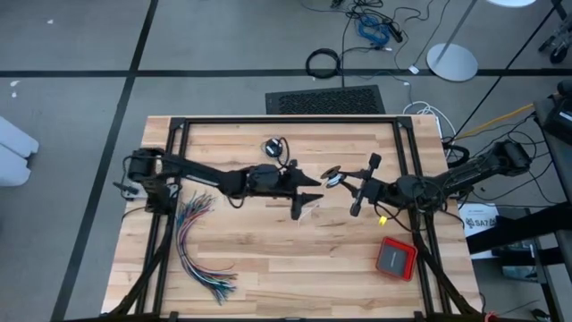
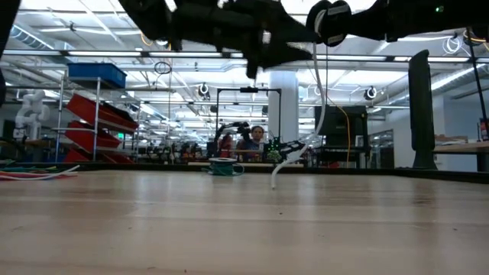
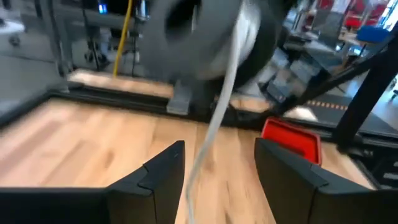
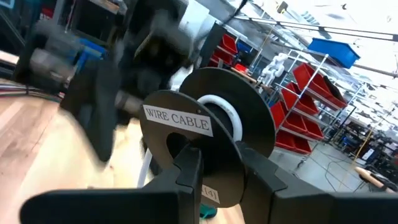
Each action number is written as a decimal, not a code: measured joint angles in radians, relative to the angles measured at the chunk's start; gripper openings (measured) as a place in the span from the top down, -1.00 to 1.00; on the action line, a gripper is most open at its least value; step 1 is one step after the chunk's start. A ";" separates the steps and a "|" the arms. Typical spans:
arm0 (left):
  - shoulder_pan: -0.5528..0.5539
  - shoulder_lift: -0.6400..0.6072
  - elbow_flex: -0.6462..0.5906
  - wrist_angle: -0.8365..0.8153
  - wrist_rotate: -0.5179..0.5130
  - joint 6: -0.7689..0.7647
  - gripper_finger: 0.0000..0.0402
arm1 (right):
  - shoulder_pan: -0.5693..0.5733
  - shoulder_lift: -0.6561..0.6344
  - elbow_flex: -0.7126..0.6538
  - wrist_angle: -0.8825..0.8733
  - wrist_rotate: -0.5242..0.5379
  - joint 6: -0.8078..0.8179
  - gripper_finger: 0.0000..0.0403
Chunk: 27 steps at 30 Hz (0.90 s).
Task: Coil cords
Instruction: Uncoil the white wire from the spool
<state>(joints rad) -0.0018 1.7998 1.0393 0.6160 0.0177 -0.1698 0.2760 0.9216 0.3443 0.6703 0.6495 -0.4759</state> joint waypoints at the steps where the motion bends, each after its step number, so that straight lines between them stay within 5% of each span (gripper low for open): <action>1: 0.002 0.024 0.002 0.026 0.003 -0.007 0.01 | 0.000 0.000 0.000 0.000 0.000 0.001 0.69; 5: 0.004 0.080 0.008 0.163 0.091 -0.039 0.01 | 0.000 0.000 0.000 -0.009 0.000 0.006 0.69; 15: 0.026 0.111 0.012 0.175 0.117 -0.061 0.11 | 0.000 0.000 0.000 -0.022 0.000 0.019 0.68; 24: 0.043 0.090 0.012 0.068 0.243 -0.027 0.87 | 0.001 0.000 0.000 -0.062 -0.001 0.044 0.68; 27: 0.046 0.042 0.012 -0.023 0.273 0.007 0.93 | 0.001 0.000 0.000 -0.083 -0.001 0.046 0.68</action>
<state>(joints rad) 0.0446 1.8418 1.0512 0.5928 0.2907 -0.1629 0.2768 0.9211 0.3445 0.5872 0.6488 -0.4300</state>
